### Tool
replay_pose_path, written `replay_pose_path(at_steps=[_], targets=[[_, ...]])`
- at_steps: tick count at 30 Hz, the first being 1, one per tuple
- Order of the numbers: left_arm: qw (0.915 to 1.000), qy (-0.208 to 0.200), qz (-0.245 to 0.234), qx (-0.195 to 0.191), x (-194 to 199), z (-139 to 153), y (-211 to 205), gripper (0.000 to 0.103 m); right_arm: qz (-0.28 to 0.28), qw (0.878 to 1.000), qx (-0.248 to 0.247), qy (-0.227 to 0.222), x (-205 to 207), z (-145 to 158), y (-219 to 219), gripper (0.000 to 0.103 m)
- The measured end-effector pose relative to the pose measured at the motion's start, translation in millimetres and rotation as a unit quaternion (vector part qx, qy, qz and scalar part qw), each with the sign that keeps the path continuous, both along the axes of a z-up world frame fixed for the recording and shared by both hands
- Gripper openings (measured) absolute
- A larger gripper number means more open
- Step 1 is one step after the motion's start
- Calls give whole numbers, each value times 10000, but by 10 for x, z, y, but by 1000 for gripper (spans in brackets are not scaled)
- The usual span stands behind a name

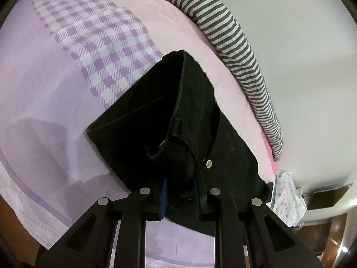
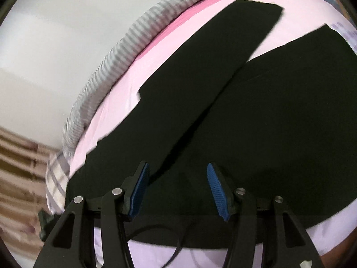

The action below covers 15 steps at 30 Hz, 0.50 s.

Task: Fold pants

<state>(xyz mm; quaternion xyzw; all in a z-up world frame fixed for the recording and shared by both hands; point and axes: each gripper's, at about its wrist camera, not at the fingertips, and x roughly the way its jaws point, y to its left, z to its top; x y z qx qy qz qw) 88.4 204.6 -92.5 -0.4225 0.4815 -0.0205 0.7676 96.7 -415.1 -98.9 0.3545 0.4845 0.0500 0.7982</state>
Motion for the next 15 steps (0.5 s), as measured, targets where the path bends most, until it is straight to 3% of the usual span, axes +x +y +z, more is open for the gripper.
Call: replay_pose_path(at_steps=[7, 11, 15], targets=[[10000, 25, 20, -54, 36, 67, 46, 19, -563, 9974, 444, 26, 258, -153, -349, 48], [10000, 3, 26, -70, 57, 133, 53, 19, -576, 9963, 634, 17, 368, -183, -363, 43], [9999, -85, 35, -58, 96, 249, 57, 19, -431, 9927, 1129, 12, 441, -279, -235, 42]])
